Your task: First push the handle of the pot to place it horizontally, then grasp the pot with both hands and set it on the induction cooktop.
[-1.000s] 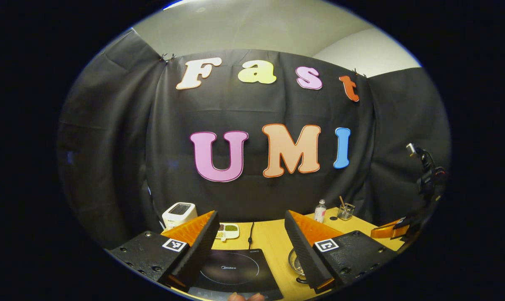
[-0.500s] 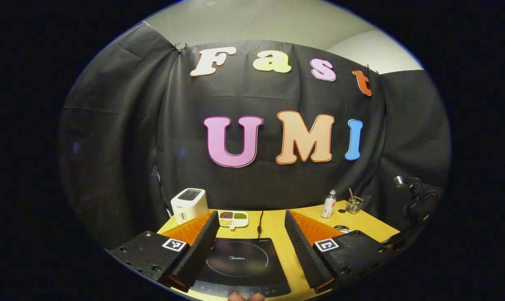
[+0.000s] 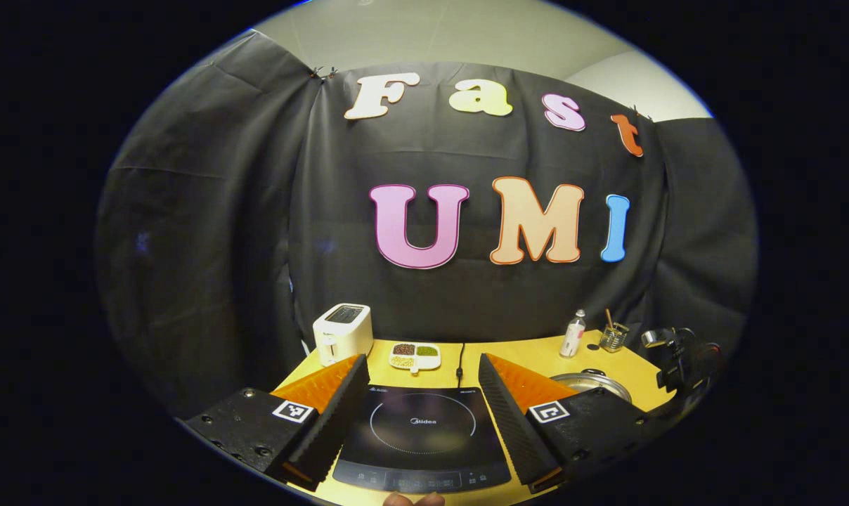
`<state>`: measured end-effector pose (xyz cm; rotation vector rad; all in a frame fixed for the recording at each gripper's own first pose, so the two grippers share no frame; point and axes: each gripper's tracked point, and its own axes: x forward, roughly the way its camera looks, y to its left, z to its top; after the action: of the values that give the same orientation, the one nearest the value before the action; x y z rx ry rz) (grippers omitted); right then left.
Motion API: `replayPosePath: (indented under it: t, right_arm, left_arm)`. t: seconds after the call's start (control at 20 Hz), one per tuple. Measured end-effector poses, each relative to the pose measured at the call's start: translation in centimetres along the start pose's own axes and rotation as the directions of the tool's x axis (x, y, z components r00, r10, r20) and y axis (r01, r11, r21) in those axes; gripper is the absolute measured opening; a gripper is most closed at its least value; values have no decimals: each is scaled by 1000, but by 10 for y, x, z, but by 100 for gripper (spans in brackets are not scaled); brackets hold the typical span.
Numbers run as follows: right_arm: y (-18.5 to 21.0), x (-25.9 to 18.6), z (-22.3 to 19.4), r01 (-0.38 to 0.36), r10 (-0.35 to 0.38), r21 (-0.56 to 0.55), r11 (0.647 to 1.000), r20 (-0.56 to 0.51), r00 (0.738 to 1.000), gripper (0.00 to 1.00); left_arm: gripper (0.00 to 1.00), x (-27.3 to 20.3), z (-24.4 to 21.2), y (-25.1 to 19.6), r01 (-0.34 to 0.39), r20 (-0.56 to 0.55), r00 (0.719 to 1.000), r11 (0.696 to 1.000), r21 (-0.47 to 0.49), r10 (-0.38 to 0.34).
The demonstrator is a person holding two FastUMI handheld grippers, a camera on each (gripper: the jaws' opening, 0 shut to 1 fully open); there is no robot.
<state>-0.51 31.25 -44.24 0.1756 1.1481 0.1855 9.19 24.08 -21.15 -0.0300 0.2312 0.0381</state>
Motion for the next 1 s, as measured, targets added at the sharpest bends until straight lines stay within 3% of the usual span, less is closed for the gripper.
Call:
replayPosePath:
  t: [0.4,0.5,0.55,0.6,1.0]
  right_arm:
    - [8,33,-14,30,-33,-47,998,-52,998,3]
    - [13,36,-11,24,-26,-48,999,-49,998,3]
    - [17,38,-9,18,-20,-44,999,-48,999,3]
    - [21,39,-9,16,-18,-41,999,-45,999,3]
    - [50,54,11,-3,2,-5,1000,-23,1000,0]
  left_arm:
    - [92,-8,-6,15,-36,-9,999,999,-4,36]
    - [96,-8,-6,17,-38,-8,999,999,-3,38]
    - [92,-8,-6,18,-38,-7,999,999,-2,38]
    - [96,-8,-8,17,-37,-8,999,999,-1,37]
    - [92,-6,-12,22,-36,-15,999,999,-1,36]
